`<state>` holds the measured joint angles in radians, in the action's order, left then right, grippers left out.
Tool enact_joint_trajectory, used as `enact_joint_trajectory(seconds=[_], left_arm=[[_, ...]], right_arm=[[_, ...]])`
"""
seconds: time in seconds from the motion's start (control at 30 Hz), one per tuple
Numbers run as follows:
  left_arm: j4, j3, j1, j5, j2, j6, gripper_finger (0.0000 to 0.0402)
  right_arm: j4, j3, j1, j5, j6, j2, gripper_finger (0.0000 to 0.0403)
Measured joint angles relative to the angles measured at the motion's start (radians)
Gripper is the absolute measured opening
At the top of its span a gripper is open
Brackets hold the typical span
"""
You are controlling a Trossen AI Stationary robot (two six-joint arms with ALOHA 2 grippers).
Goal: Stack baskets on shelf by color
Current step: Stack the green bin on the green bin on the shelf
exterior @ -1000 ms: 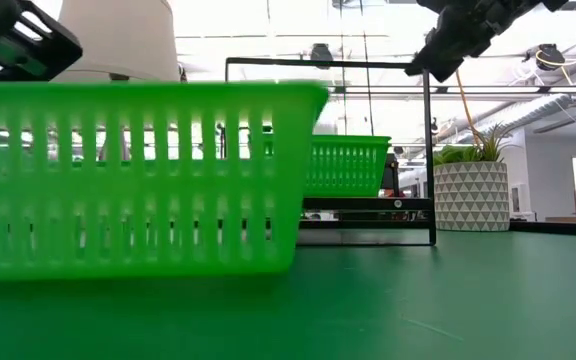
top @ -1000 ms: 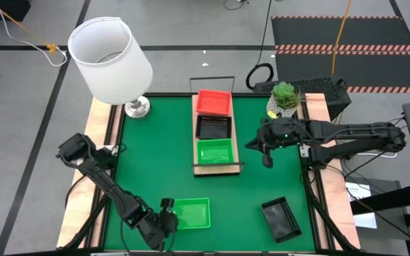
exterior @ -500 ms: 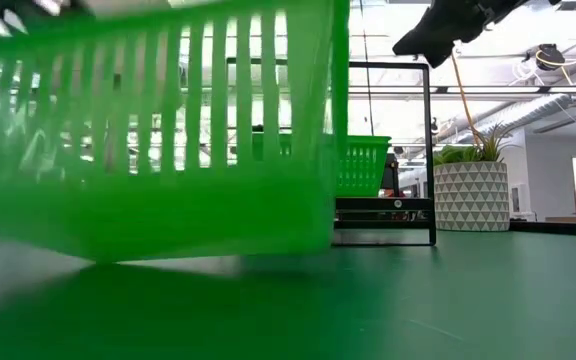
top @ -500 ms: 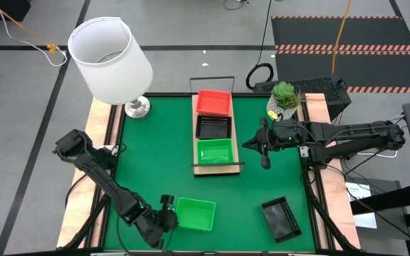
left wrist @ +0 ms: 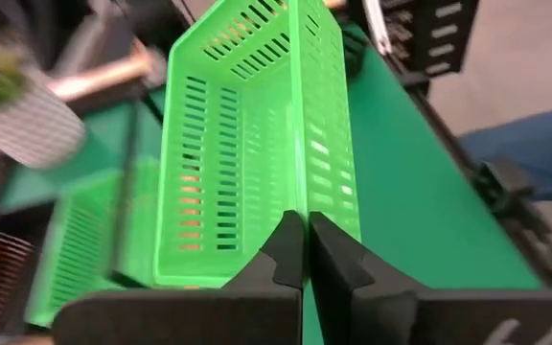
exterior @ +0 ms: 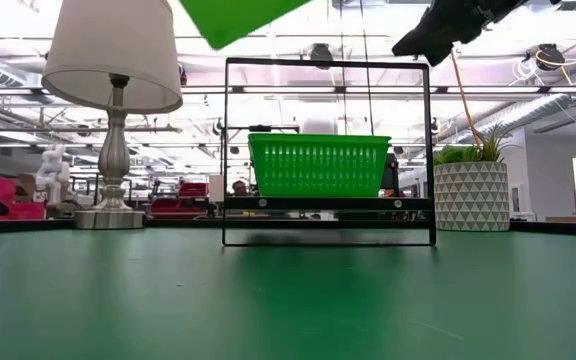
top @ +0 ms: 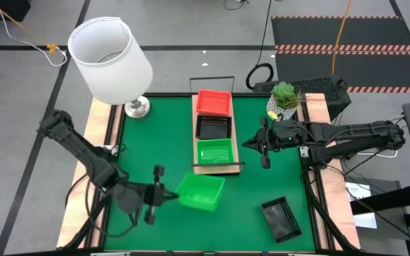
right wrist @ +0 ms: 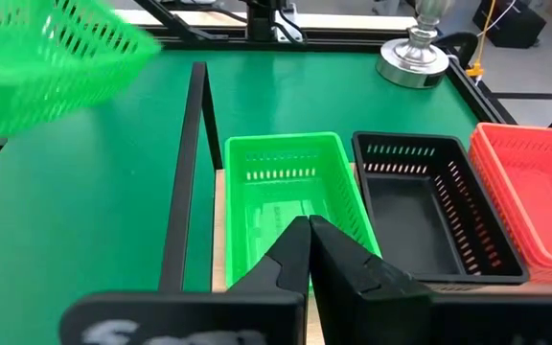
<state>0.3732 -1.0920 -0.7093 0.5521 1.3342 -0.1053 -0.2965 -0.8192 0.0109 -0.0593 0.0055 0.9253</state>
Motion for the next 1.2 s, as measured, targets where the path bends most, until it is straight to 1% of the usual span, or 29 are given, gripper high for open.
enact_joint_trajectory(seconds=[0.1,0.27,0.33,0.53,0.67,0.9,1.03,1.2], left_arm=[[-0.001,0.000,0.043,0.017,-0.054,0.093,0.0003],[-0.002,0.000,0.147,0.079,-0.100,0.179,0.0002],[-0.015,0.000,0.194,0.078,-0.101,0.219,0.0002],[-0.024,-0.034,0.327,0.077,-0.089,0.261,0.0002],[-0.018,-0.033,0.386,0.015,-0.060,0.257,0.0002],[-0.030,-0.033,0.417,0.002,0.048,0.260,0.0005],[-0.031,-0.033,0.420,-0.006,0.099,0.254,0.0002],[-0.033,-0.032,0.420,-0.028,0.147,0.250,0.0006]], right_arm=[[0.000,0.000,0.000,0.000,-0.003,0.000,0.0004],[-0.002,0.000,0.000,0.000,-0.003,0.000,0.0004],[-0.008,0.000,0.000,-0.012,-0.003,0.000,0.0004],[-0.063,-0.001,-0.001,-0.116,0.000,0.000,0.0004],[-0.086,-0.001,-0.001,-0.127,0.000,0.000,0.0004],[-0.098,-0.001,-0.001,-0.131,0.000,0.000,0.0004],[-0.116,-0.001,0.000,-0.178,0.001,0.000,0.0004],[-0.119,-0.001,0.000,-0.180,0.001,0.000,0.0004]])
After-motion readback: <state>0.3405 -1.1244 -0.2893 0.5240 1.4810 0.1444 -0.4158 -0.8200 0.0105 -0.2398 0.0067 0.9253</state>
